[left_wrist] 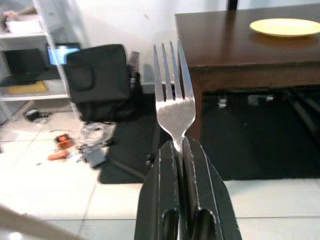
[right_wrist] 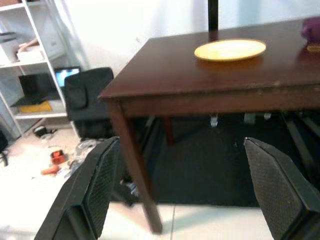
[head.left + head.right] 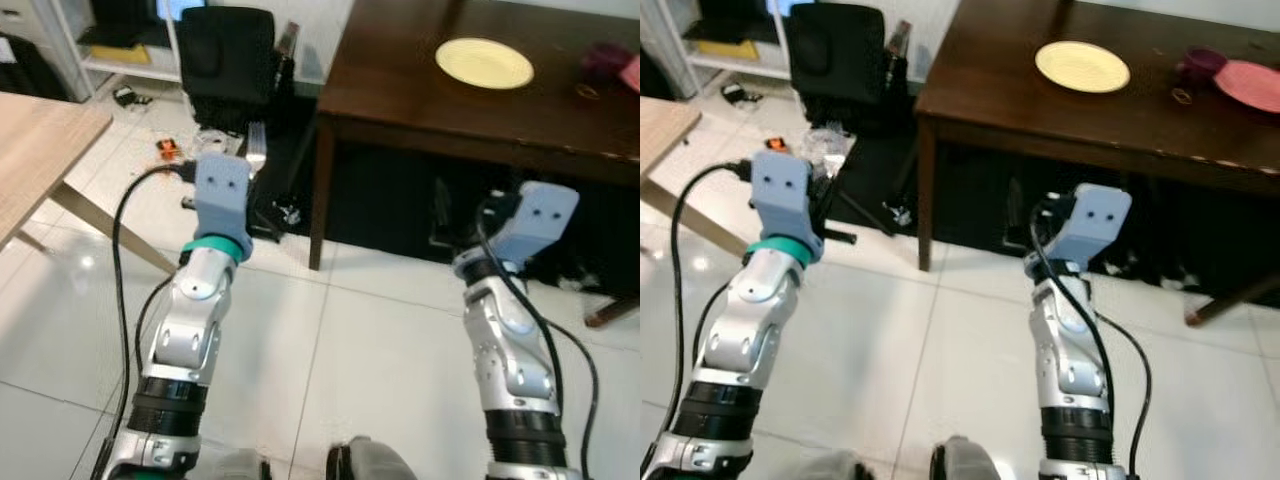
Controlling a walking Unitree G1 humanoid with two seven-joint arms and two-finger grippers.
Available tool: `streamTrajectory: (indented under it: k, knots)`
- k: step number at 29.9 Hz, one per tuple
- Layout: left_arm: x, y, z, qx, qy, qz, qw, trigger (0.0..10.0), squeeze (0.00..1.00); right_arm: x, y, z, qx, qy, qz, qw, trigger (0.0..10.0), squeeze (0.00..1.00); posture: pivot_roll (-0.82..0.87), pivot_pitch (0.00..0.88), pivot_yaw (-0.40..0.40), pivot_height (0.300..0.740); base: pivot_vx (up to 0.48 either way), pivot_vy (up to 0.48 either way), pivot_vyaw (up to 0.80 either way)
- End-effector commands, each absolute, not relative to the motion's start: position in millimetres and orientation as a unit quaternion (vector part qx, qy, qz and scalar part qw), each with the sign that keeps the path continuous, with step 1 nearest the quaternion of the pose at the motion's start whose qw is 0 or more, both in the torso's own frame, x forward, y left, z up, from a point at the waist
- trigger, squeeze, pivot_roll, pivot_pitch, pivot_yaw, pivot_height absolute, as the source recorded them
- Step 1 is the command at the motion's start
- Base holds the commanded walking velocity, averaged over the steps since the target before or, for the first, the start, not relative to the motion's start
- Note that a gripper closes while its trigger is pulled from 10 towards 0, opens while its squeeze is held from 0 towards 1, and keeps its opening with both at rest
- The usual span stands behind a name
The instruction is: Setting the table
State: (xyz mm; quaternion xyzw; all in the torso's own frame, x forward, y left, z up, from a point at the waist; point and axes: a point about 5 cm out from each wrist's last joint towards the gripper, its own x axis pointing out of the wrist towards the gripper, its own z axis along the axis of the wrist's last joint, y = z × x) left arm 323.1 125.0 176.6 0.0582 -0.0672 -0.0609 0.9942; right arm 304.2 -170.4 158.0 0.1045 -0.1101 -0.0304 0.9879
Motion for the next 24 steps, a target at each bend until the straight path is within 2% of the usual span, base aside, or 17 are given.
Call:
streamTrajectory:
  k: [1, 24]
  knots:
    - [322.2, 127.2, 174.4, 0.057, -0.064, -0.056, 0.995, 10.0, 0.00, 303.8, -169.2, 156.9, 0.102, -0.107, -0.029, 0.989, 10.0, 0.00, 0.03, 0.014, 0.036, 0.740, -0.394, 0.000, 0.00]
    - [322.7, 126.1, 175.1, 0.056, -0.065, -0.059, 0.995, 10.0, 0.00, 304.1, -172.3, 157.8, 0.101, -0.109, -0.034, 0.988, 10.0, 0.00, 0.03, 0.019, 0.039, 0.740, -0.386, 0.000, 0.00]
